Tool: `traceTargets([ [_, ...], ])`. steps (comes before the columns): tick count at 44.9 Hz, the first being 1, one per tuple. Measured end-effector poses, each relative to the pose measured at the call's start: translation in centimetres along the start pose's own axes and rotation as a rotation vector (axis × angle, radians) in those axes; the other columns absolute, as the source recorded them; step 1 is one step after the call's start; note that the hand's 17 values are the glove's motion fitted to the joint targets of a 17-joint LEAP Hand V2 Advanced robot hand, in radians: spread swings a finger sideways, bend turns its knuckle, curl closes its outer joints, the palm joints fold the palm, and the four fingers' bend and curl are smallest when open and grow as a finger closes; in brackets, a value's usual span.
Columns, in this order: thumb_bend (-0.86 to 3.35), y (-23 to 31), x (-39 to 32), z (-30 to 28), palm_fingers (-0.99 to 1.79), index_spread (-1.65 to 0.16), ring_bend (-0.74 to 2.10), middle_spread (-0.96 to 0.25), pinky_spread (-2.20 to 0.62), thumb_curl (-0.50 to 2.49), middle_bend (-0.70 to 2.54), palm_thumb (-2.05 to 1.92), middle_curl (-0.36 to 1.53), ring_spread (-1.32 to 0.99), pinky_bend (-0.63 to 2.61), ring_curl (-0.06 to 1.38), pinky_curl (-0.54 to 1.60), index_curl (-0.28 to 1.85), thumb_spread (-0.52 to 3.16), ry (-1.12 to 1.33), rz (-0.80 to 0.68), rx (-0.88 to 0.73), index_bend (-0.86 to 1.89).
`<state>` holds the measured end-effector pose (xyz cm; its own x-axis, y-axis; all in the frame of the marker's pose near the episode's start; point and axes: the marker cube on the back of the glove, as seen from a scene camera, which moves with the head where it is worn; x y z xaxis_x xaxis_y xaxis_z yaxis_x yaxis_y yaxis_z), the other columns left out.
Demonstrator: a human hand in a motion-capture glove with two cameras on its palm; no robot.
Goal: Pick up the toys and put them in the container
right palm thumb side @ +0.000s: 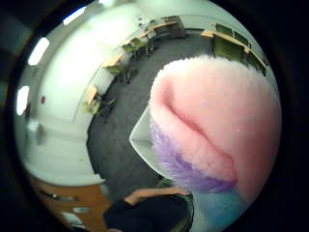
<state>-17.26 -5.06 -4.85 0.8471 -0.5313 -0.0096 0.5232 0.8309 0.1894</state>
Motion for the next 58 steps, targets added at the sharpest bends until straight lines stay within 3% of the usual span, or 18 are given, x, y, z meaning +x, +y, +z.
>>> traceTargets([
  [5,0.13,-1.9,2.6,3.3,1.14,-0.38,1.2,-0.36,-0.45,0.9,0.93,0.58,0.63,-0.39,0.8,0.5,0.38,0.81,0.84,-0.065,-0.052,-0.01,0.28],
  [13,0.12,-2.9,0.1,5.6,1.11,-0.39,1.18,-0.36,-0.45,0.95,0.92,0.57,0.64,-0.39,0.8,0.5,0.38,0.84,0.85,-0.207,0.127,-0.138,0.24],
  [16,0.02,-2.2,0.3,6.9,0.78,-0.38,1.14,-0.35,-0.41,0.87,0.74,0.43,0.59,-0.4,0.93,0.48,0.42,0.81,0.94,-0.2,0.098,-0.244,0.08],
  [17,-0.1,-2.0,0.6,7.2,0.2,-0.36,0.98,-0.29,-0.36,0.8,0.56,0.26,0.54,-0.35,1.07,0.45,0.47,0.77,0.98,-0.182,0.082,-0.255,-0.03],
  [18,-0.15,-1.8,0.9,7.4,-0.1,-0.33,0.94,-0.23,-0.32,0.76,0.51,0.15,0.56,-0.29,1.17,0.49,0.54,0.8,0.98,-0.159,0.072,-0.256,-0.03],
  [20,-0.16,-1.6,1.5,7.6,-0.31,-0.31,0.8,-0.17,-0.25,0.7,0.45,0.01,0.53,-0.23,1.24,0.46,0.55,0.74,0.97,-0.103,0.067,-0.247,-0.04],
  [28,-0.12,-1.2,2.8,6.4,-0.29,-0.28,0.54,-0.07,-0.11,0.55,0.31,-0.12,0.44,-0.12,1.2,0.27,0.45,0.49,0.95,-0.098,0.141,-0.21,0.02],
  [36,-0.11,0.1,-1.1,4.6,-0.23,-0.28,0.42,-0.05,-0.06,0.44,0.23,-0.14,0.41,-0.11,1.08,0.24,0.4,0.41,0.94,0.071,0.087,-0.195,0.08],
  [42,-0.11,2.2,1.0,2.4,-0.19,-0.28,0.37,-0.06,-0.04,0.38,0.2,-0.14,0.41,-0.13,1.01,0.24,0.37,0.36,0.94,-0.031,0.136,-0.165,0.09],
  [47,-0.11,5.3,4.8,0.6,-0.16,-0.29,0.33,-0.06,-0.03,0.34,0.18,-0.14,0.4,-0.13,0.97,0.24,0.36,0.33,0.95,-0.111,0.027,-0.132,0.1],
  [52,-0.1,7.7,12.0,0.5,-0.13,-0.29,0.31,-0.07,-0.02,0.3,0.18,-0.13,0.39,-0.14,0.94,0.24,0.35,0.31,0.95,0.077,0.299,-0.144,0.11],
  [58,-0.1,11.2,18.6,-0.2,-0.12,-0.3,0.29,-0.08,-0.02,0.27,0.18,-0.13,0.38,-0.14,0.92,0.25,0.34,0.3,0.95,0.061,0.419,-0.137,0.12],
])
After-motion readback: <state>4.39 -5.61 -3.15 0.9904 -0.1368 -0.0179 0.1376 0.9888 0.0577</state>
